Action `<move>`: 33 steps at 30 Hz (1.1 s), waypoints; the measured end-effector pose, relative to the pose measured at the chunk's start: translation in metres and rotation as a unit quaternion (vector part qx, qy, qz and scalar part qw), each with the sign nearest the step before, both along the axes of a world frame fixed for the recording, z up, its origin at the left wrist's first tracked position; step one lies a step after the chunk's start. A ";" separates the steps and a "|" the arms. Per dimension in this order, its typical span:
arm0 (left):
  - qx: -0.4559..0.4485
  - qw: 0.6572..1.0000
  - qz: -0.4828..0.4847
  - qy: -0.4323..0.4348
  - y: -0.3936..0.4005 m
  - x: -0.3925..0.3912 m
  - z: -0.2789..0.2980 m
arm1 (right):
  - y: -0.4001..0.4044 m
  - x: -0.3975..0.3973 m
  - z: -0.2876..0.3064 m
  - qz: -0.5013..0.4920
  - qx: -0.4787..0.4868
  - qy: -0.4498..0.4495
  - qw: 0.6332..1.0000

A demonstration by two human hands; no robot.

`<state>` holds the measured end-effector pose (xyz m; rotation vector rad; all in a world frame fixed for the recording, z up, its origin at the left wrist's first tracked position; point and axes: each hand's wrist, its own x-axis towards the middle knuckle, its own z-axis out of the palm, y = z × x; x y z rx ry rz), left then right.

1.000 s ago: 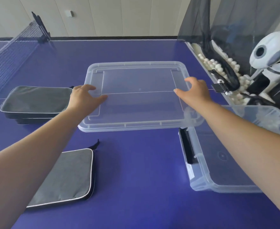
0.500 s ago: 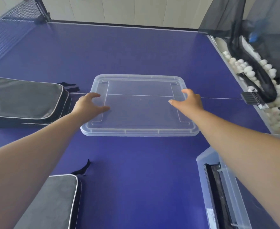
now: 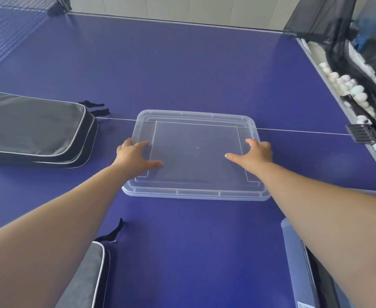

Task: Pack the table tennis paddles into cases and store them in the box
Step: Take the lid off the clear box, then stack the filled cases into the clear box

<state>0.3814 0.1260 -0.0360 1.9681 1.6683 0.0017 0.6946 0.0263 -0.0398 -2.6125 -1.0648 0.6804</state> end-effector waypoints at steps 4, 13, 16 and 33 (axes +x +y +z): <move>-0.008 0.998 -0.034 0.044 -0.009 0.002 0.008 | -0.008 -0.005 0.003 0.027 -0.045 -0.029 0.998; 0.063 0.994 -0.067 0.051 -0.047 -0.017 0.056 | -0.051 -0.045 0.056 0.090 -0.013 -0.077 0.993; 0.095 0.992 -0.075 0.047 -0.069 -0.033 0.077 | -0.076 -0.065 0.082 0.110 0.012 -0.090 0.990; 0.152 0.988 0.033 -0.018 -0.207 -0.144 0.141 | -0.206 -0.193 0.132 0.194 0.154 0.044 0.968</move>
